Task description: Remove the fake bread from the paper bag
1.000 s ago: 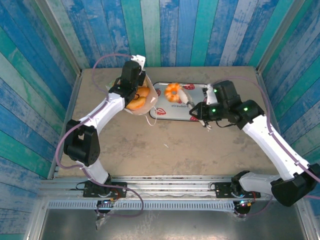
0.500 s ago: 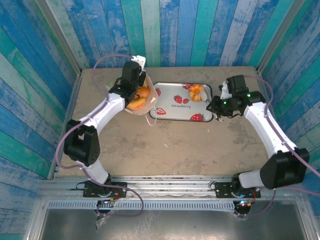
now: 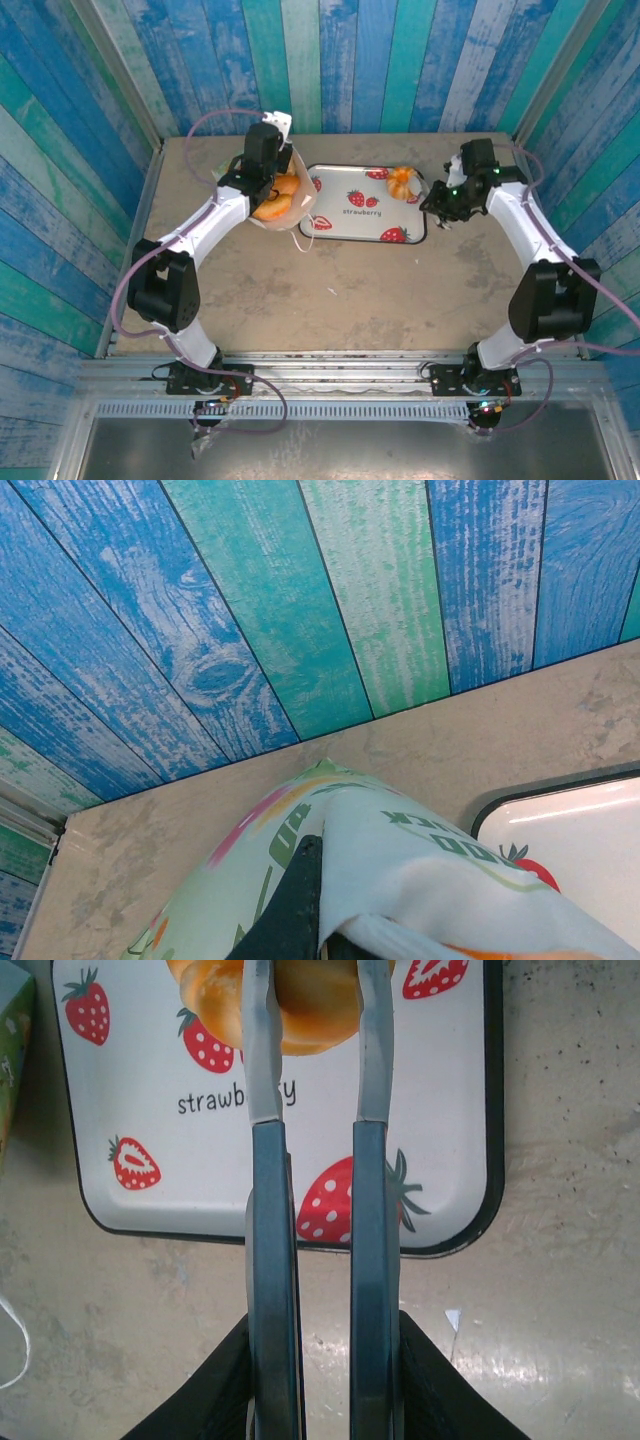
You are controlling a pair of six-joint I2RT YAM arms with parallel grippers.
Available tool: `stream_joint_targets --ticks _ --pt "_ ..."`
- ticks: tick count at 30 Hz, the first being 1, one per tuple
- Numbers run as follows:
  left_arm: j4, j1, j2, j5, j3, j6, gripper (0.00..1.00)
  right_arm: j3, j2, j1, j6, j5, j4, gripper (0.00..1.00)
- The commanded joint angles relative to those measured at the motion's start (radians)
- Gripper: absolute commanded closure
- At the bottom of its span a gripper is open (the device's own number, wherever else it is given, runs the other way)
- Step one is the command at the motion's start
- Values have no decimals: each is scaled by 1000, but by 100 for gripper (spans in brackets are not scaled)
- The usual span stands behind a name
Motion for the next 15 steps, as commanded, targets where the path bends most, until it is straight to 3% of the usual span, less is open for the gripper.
stream_joint_targets --ticks 1,15 --pt "20 0 -17 8 -1 -19 100 39 41 -10 -20 -40 36 84" --pt "18 0 -7 8 -2 -14 100 146 256 -48 -47 -79 66 83"
